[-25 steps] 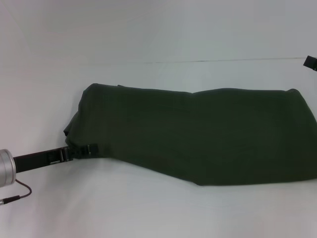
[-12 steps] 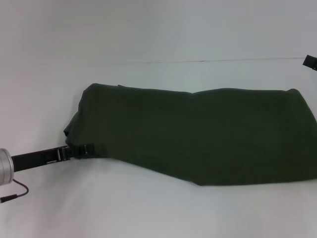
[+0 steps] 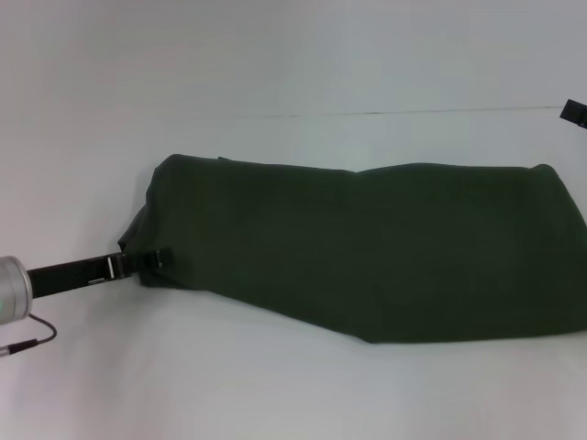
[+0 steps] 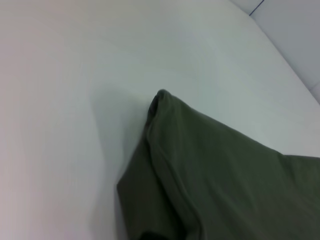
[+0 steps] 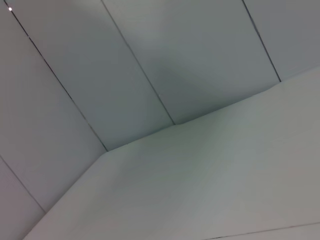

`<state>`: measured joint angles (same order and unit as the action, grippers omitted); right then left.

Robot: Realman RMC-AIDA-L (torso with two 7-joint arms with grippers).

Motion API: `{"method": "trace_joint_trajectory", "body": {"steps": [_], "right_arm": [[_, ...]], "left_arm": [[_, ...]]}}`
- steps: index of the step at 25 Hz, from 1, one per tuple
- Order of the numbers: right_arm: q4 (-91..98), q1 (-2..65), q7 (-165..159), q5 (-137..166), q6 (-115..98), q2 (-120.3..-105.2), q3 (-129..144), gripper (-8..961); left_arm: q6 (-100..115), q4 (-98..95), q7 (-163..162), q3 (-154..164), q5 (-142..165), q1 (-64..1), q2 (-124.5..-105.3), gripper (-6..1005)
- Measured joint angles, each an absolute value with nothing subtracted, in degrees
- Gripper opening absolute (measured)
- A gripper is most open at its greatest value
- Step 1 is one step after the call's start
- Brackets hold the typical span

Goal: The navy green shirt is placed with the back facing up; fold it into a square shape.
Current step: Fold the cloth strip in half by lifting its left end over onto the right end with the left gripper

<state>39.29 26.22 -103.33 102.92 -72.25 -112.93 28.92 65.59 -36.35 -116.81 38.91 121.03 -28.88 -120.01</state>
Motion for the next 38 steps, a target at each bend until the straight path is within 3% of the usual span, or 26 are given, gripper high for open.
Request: {"method": "trace_joint_trajectory", "body": {"steps": [9, 15, 25, 36, 38], "right_arm": [[39.29, 26.21, -103.44, 102.92, -71.98, -112.84, 28.27, 871], [39.29, 26.27, -103.41, 102.92, -71.83, -112.84, 28.28, 870], [39.29, 26.37, -103.43, 102.92, -71.8, -112.84, 28.3, 870], [38.94, 26.36, -102.93, 102.92, -71.74, -113.12, 28.28, 871], [38.91, 26.37, -102.92, 102.92, -71.73, -113.26, 28.24, 871]], "left_arm": [[64.57, -36.43, -116.5, 38.97, 120.67, -30.24, -120.45, 765], [63.05, -36.93, -115.38, 38.75, 120.65, -30.23, -120.73, 663], [61.16, -36.86, -115.32, 39.74, 121.16, -30.29, -120.89, 432], [61.33, -38.72, -115.34, 39.19, 119.83, -28.15, -121.01, 27], [61.81, -39.66, -115.35, 39.19, 118.79, -27.14, -121.09, 30]]}}
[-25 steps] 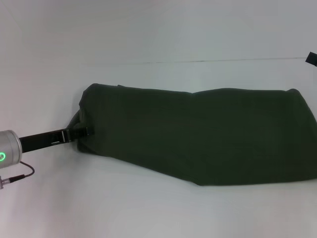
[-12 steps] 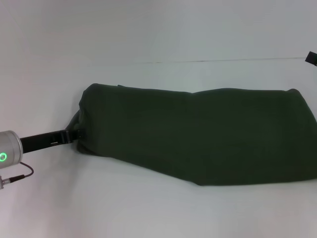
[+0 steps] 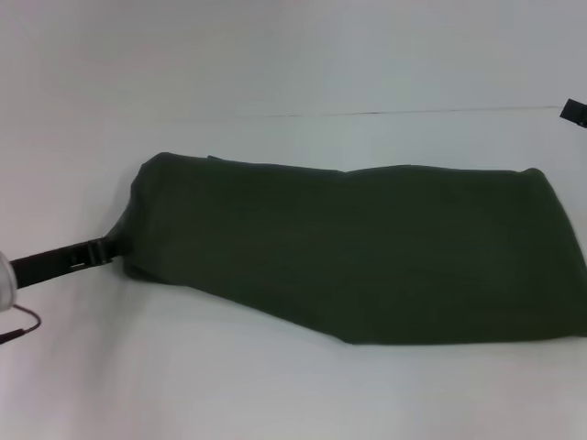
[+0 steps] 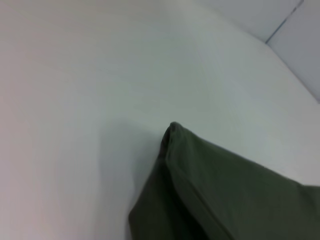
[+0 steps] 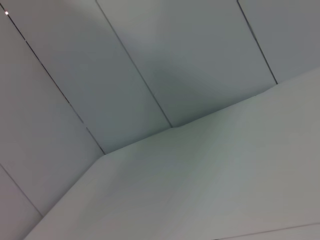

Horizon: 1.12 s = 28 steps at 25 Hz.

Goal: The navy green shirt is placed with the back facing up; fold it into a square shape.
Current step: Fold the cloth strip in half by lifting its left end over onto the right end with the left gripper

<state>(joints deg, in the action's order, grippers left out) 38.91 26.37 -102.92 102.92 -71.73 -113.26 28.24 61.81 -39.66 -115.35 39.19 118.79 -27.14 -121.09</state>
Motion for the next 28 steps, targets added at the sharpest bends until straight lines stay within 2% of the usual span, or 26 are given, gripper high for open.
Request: {"method": "trace_joint_trajectory", "body": {"steps": [17, 28], "right_arm": [[38.57, 28.85, -102.91, 102.73, -70.17, -115.65, 28.12, 870], [37.79, 30.86, -102.87, 102.74, -68.89, -115.83, 28.6, 871]], "left_arm": [[66.67, -48.56, -114.98, 27.36, 115.28, -15.58, -120.25, 56], [68.0, -50.82, -114.91, 20.78, 115.66, -12.08, -118.5, 73]]}}
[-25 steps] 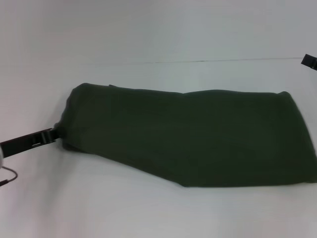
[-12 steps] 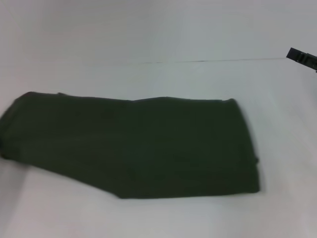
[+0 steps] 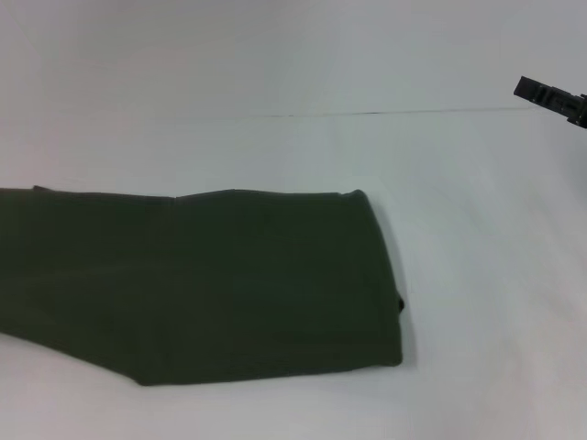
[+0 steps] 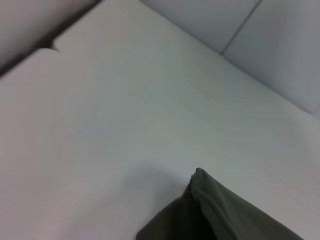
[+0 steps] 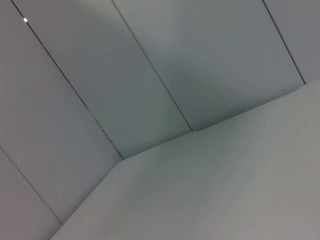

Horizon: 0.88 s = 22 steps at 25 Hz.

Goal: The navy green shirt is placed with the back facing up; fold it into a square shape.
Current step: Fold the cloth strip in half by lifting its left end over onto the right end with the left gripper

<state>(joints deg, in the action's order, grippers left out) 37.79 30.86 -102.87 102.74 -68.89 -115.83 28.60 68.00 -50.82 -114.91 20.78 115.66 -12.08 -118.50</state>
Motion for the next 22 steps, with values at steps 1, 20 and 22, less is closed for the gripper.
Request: {"method": "trace_joint_trajectory", "body": {"steps": [1, 20, 22], "right_arm": [[37.79, 30.92, -102.85, 102.73, -68.82, -115.83, 28.6, 871], [37.14, 29.59, -101.36, 102.77, -68.96, -115.79, 28.15, 870], [37.13, 29.14, -101.35, 102.76, -69.48, -115.51, 28.15, 871]], "left_arm": [[68.04, -50.98, -114.98, 20.51, 115.67, -11.88, -118.41, 75], [91.02, -48.87, -107.13, 21.27, 106.56, -22.27, -123.22, 104], [93.86, -45.48, -105.41, 23.42, 105.31, -26.43, -124.31, 107]]}}
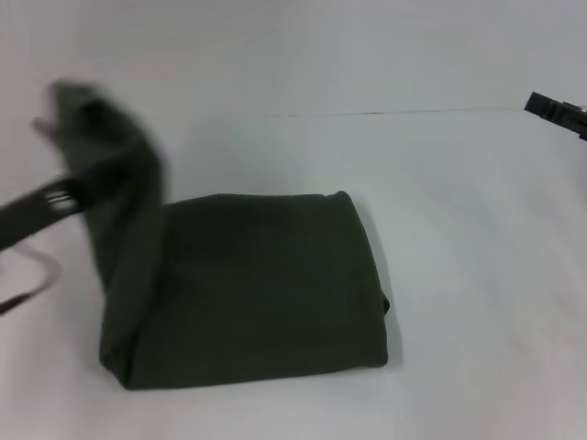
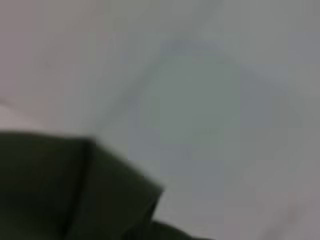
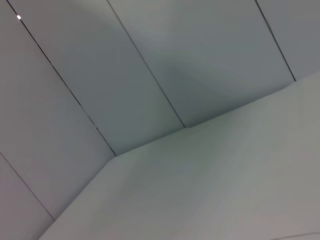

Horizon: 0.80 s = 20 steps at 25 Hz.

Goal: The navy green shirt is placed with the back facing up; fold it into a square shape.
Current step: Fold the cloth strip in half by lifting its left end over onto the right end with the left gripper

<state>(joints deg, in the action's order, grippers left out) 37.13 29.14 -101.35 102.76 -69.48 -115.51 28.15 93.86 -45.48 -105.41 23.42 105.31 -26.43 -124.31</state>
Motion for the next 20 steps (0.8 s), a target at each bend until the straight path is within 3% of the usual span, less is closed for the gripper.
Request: {"method": "trace_joint_trajectory", "body": {"steps": [9, 15, 20], "right_arm": [[37.43, 26.08, -101.33, 102.75, -70.83, -113.13, 28.12, 871], [37.29, 25.73, -100.39, 103.13, -70.32, -112.77, 28.17, 870], [37.16, 26.05, -100.25, 103.89, -69.54, -112.71, 28.85, 870]], "left_arm": [[88.94, -12.42, -86.31, 33.56, 99.68, -39.13, -124.53, 121], [74.82, 11.05, -61.3, 27.09, 98.31, -41.14, -124.68, 131], [73.31, 15.31, -56.24, 23.22, 99.65, -40.84, -124.68, 138]]}}
